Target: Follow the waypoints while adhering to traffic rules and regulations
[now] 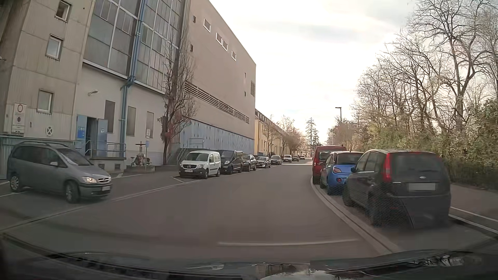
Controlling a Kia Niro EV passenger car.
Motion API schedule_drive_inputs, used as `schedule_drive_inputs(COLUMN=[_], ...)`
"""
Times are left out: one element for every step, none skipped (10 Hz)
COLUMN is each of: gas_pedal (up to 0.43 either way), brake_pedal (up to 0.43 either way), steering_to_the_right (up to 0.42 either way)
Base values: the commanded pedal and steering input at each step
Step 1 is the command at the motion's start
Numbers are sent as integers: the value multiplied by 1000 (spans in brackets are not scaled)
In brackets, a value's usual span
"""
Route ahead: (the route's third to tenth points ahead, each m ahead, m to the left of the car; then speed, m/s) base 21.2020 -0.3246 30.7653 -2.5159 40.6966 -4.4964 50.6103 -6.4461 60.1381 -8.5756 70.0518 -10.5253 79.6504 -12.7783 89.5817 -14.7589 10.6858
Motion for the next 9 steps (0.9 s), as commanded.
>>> schedule_drive_inputs(gas_pedal=[118, 118, 118, 130, 130, 130, 130, 130, 138], brake_pedal=[0, 0, 0, 0, 0, 0, 0, 0, 0], steering_to_the_right=[35, 37, 38, 40, 41, 43, 43, 43, 43])
